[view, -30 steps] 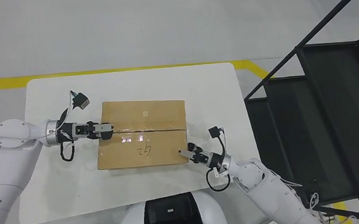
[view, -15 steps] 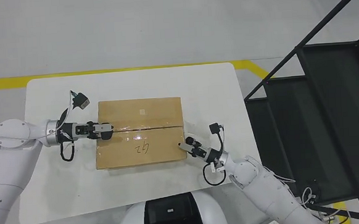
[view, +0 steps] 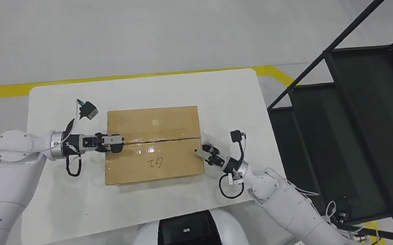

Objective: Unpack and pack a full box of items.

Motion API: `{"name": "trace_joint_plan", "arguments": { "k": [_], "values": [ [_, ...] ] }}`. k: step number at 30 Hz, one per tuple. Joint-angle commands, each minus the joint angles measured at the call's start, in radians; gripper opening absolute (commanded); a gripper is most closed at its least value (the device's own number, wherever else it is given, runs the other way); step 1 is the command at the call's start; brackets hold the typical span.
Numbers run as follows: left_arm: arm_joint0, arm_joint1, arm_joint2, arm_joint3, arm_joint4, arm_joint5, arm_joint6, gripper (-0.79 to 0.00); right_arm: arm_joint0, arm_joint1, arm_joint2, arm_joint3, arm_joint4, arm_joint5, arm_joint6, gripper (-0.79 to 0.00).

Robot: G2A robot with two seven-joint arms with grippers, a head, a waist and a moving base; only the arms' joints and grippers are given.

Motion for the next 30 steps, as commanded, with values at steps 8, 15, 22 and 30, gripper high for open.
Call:
{"name": "trace_joint_plan", "arguments": {
  "k": [8, 15, 22, 30],
  "values": [
    [0.000, 0.000, 0.000, 0.000, 0.000, 0.000, 0.000, 0.000, -0.048, 0.002, 0.047, -0.032, -0.086, -0.046, -0.117, 0.000],
    [0.000, 0.000, 0.000, 0.000, 0.000, 0.000, 0.000, 0.000, -0.043, -0.001, 0.061, -0.042, -0.092, -0.045, -0.128, 0.000],
    [0.000, 0.000, 0.000, 0.000, 0.000, 0.000, 0.000, 0.000, -0.016, -0.010, 0.061, -0.028, -0.104, -0.059, -0.160, 0.000],
    [0.000, 0.000, 0.000, 0.000, 0.000, 0.000, 0.000, 0.000, -0.048, -0.011, 0.100, -0.041, -0.153, -0.081, -0.246, 0.000]
  ]
}}
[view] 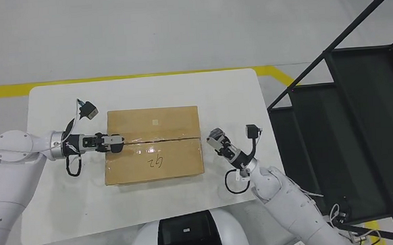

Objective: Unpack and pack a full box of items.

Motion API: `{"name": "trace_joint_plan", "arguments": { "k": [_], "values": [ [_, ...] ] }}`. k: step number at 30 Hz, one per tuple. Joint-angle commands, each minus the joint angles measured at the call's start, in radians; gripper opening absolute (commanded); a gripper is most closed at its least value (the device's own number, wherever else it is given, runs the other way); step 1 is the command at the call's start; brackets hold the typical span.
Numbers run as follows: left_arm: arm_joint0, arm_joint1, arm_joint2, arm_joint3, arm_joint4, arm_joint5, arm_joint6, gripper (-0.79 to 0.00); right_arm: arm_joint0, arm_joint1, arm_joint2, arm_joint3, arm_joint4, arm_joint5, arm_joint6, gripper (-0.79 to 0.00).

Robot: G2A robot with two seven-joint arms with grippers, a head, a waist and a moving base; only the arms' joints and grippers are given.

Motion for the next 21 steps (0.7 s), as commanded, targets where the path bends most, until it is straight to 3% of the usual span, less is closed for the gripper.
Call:
{"name": "trace_joint_plan", "arguments": {
  "k": [1, 21],
  "values": [
    [0.000, 0.000, 0.000, 0.000, 0.000, 0.000, 0.000, 0.000, -0.012, 0.001, 0.014, -0.005, -0.005, -0.007, -0.018, 0.000],
    [0.000, 0.000, 0.000, 0.000, 0.000, 0.000, 0.000, 0.000, -0.067, 0.005, 0.123, -0.049, -0.021, -0.033, -0.083, 0.000]
  ]
}}
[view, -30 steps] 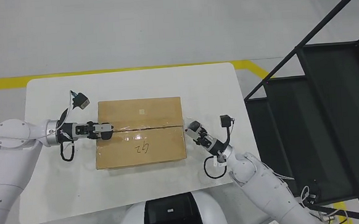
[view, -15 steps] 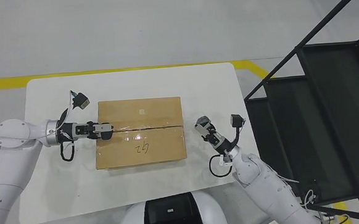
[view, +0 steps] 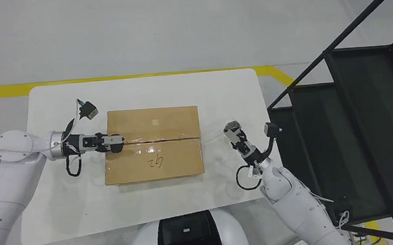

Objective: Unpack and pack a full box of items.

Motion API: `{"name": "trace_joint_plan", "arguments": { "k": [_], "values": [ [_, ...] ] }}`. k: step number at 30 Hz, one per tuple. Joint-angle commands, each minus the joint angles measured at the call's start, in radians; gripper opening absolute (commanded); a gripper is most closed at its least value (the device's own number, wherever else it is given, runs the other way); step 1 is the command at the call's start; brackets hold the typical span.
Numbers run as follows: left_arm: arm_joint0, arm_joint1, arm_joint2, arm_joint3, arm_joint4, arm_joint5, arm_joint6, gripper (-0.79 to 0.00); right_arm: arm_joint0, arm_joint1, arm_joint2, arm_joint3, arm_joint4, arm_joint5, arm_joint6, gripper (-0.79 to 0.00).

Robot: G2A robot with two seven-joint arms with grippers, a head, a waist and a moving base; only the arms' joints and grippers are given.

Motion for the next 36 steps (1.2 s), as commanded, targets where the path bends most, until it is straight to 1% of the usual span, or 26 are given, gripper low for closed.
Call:
{"name": "trace_joint_plan", "arguments": {
  "k": [1, 3, 4, 6, 12, 17, 19, 24, 32, 36],
  "values": [
    [0.000, 0.000, 0.000, 0.000, 0.000, 0.000, 0.000, 0.000, -0.008, 0.001, 0.011, -0.005, -0.005, 0.000, -0.002, 0.000],
    [0.000, 0.000, 0.000, 0.000, 0.000, 0.000, 0.000, 0.000, -0.015, 0.001, 0.020, -0.011, -0.007, 0.001, -0.001, 0.000],
    [0.000, 0.000, 0.000, 0.000, 0.000, 0.000, 0.000, 0.000, -0.019, 0.001, 0.023, -0.015, -0.008, 0.003, 0.000, -0.018],
    [0.000, 0.000, 0.000, 0.000, 0.000, 0.000, 0.000, 0.000, -0.024, 0.001, 0.031, -0.021, -0.012, 0.007, -0.004, -0.785],
    [0.000, 0.000, 0.000, 0.000, 0.000, 0.000, 0.000, 0.000, -0.039, 0.000, 0.047, -0.059, -0.045, 0.030, -0.009, -0.785],
    [0.000, 0.000, 0.000, 0.000, 0.000, 0.000, 0.000, 0.000, -0.056, 0.000, 0.052, -0.128, -0.095, 0.065, 0.001, -0.785],
    [0.015, 0.000, -0.004, -0.021, 0.005, 0.009, 0.033, 0.000, -0.060, -0.001, 0.047, -0.156, -0.110, 0.084, 0.012, -0.785],
    [0.042, 0.007, -0.034, -0.046, 0.002, 0.013, 0.046, 0.000, -0.051, -0.006, 0.024, -0.201, -0.129, 0.116, 0.041, -0.785],
    [0.074, 0.014, -0.066, -0.062, 0.024, 0.019, 0.072, 0.000, -0.020, -0.015, -0.017, -0.227, -0.158, 0.162, 0.077, -0.785],
    [0.091, 0.017, -0.098, -0.056, -0.031, 0.001, 0.086, 0.000, -0.007, -0.019, -0.034, -0.228, -0.166, 0.185, 0.088, -0.785]
  ]
}}
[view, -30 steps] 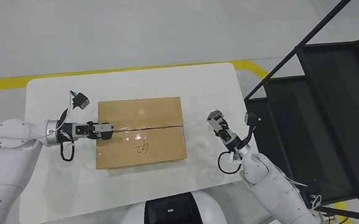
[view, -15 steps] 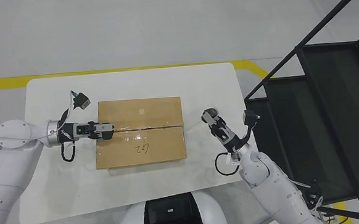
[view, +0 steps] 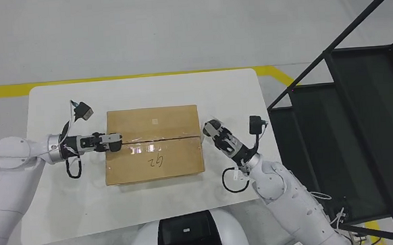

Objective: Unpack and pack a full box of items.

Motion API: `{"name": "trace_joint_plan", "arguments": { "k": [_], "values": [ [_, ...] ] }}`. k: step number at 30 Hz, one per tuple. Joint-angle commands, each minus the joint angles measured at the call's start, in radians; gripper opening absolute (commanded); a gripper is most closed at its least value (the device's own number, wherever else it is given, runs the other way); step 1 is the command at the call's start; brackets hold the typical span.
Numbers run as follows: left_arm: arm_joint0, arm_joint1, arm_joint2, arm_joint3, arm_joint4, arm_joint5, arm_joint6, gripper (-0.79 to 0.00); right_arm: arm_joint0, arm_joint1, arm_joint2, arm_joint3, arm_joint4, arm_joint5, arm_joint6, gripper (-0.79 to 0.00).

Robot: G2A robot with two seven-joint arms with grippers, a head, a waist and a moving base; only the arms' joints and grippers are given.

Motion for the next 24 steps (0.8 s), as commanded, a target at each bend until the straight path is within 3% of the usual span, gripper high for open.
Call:
{"name": "trace_joint_plan", "arguments": {
  "k": [1, 7, 12, 17, 24],
  "values": [
    [0.014, 0.004, -0.032, 0.009, -0.048, -0.022, 0.000, 0.000, 0.005, -0.002, -0.006, 0.003, -0.002, 0.009, 0.006, -0.785],
    [0.070, 0.024, -0.141, 0.035, -0.124, -0.058, 0.014, 0.000, 0.013, -0.004, -0.014, 0.005, -0.006, 0.028, 0.025, -0.785],
    [0.126, 0.041, -0.199, 0.020, -0.066, -0.026, 0.064, 0.000, 0.015, -0.006, -0.016, 0.002, -0.010, 0.037, 0.031, -0.785],
    [0.129, 0.035, -0.156, -0.028, 0.064, 0.051, 0.140, 0.000, 0.016, -0.007, -0.017, -0.001, -0.013, 0.044, 0.035, -0.785],
    [0.064, 0.002, -0.036, -0.033, 0.138, 0.101, 0.151, 0.000, 0.010, -0.008, -0.010, -0.012, -0.032, 0.066, 0.036, -0.785]
  ]
}}
